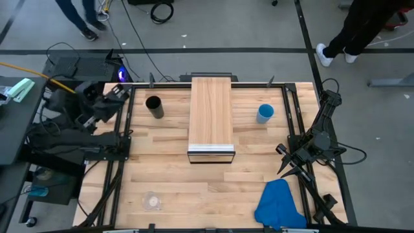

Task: Stack small to large cups/mugs on shelf
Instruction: Move the transparent mug to the middle left of the table

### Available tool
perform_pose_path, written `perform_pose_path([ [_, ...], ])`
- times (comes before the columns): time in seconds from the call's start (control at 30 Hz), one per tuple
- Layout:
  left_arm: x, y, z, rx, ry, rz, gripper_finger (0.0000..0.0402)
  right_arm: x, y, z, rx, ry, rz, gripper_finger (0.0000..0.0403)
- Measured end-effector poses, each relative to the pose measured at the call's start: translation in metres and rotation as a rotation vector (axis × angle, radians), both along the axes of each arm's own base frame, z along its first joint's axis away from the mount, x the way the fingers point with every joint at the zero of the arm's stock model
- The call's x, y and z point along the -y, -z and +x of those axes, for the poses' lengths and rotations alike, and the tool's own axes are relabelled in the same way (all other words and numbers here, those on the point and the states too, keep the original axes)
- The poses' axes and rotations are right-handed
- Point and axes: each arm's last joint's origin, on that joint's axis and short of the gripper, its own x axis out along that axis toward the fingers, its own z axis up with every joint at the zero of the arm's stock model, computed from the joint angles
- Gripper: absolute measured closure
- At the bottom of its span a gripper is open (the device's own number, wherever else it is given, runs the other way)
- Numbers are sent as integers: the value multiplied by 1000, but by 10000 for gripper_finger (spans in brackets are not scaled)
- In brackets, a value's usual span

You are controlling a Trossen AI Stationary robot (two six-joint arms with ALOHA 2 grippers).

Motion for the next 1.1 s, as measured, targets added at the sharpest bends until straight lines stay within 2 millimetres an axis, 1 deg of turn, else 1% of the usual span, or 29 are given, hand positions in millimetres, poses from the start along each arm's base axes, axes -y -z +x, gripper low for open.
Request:
perform_pose_path([
  [0.03, 0, -4, 4, -65, 4, -8, 335, 0, 0, 0, 0, 0, 0, 321],
  [0.13, -3, -8, 17, -296, 10, -85, 339, 0, 0, 0, 0, 0, 0, 321],
  [0.23, -5, -5, 30, -524, 26, -227, 342, 0, 0, 0, 0, 0, 0, 321],
  [0.33, -3, 4, 42, -757, 47, -357, 346, 0, 0, 0, 0, 0, 0, 321],
  [0.4, 1, 13, 49, -924, 57, -437, 349, 0, 0, 0, 0, 0, 0, 321],
  [0.5, 11, 33, 55, -1209, 60, -561, 351, 0, 0, 0, 0, 0, 0, 321],
  [0.63, 29, 62, 54, -1599, 9, -692, 351, 0, 0, 0, 0, 0, 0, 321],
  [0.73, 45, 79, 54, -1833, -60, -734, 351, 0, 0, 0, 0, 0, 0, 321],
  [0.8, 58, 85, 56, -1921, -78, -723, 351, 0, 0, 0, 0, 0, 0, 321],
  [0.87, 73, 90, 60, -1963, -71, -690, 351, 0, 0, 0, 0, 0, 0, 321],
  [1.0, 106, 97, 69, -1959, -40, -624, 351, 0, 0, 0, 0, 0, 0, 321],
  [1.1, 127, 102, 70, -1945, -43, -601, 351, 0, 0, 0, -1, 0, 1, 321],
])
